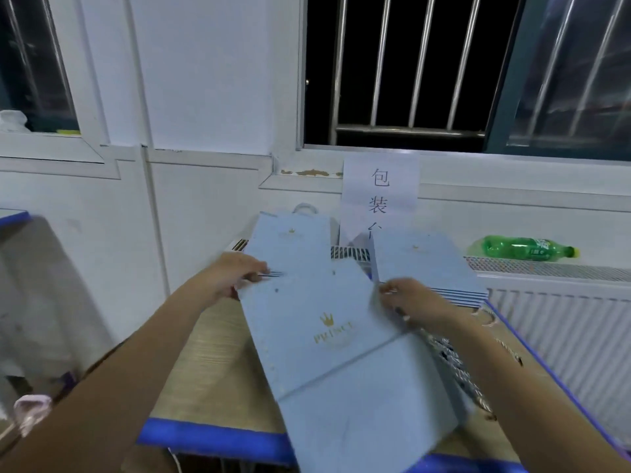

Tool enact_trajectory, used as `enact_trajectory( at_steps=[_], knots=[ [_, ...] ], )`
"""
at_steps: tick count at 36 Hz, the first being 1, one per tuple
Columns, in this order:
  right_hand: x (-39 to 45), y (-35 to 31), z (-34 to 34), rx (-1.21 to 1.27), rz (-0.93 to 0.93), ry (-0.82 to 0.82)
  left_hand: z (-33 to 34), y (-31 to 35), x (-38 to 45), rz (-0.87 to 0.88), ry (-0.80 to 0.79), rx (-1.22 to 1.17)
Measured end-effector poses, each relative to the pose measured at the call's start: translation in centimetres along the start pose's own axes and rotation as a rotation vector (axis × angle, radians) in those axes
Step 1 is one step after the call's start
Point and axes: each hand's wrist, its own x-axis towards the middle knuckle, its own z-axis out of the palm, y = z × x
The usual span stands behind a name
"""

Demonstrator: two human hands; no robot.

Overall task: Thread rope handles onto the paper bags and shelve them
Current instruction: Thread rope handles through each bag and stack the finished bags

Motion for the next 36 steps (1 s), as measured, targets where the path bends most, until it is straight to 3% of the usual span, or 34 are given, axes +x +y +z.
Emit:
enact_trajectory(
  at_steps=[3,5,8,11,16,23,29,36],
  knots=[
    [0.0,2.5,2.4,-0.209,-0.019,0.019,1.9,-1.6,0.4,-0.052,-0.08,0.115],
    [-0.4,2.9,3.5,-0.268,-0.024,0.056,2.7,-2.3,1.1,-0.012,0.005,0.141],
    [-0.9,3.1,4.8,-0.389,-0.039,0.151,3.9,-2.3,2.1,-0.009,0.099,-0.052],
    [-1.4,3.4,5.9,-0.557,-0.064,0.241,5.3,-2.3,2.8,0.0,0.065,-0.144],
    [-1.9,3.6,6.4,-0.616,-0.039,0.29,5.8,-4.0,2.6,0.227,0.025,0.664],
    [-1.5,3.6,5.6,-0.568,-0.014,0.284,5.8,-6.3,0.9,0.366,0.005,0.861],
    [2.4,4.6,2.0,-0.561,-0.021,0.52,6.2,-7.4,-0.7,0.445,0.02,0.755],
    [4.2,6.0,1.5,-0.869,0.07,0.42,6.8,-7.6,-0.8,0.521,0.035,0.61]
  ],
)
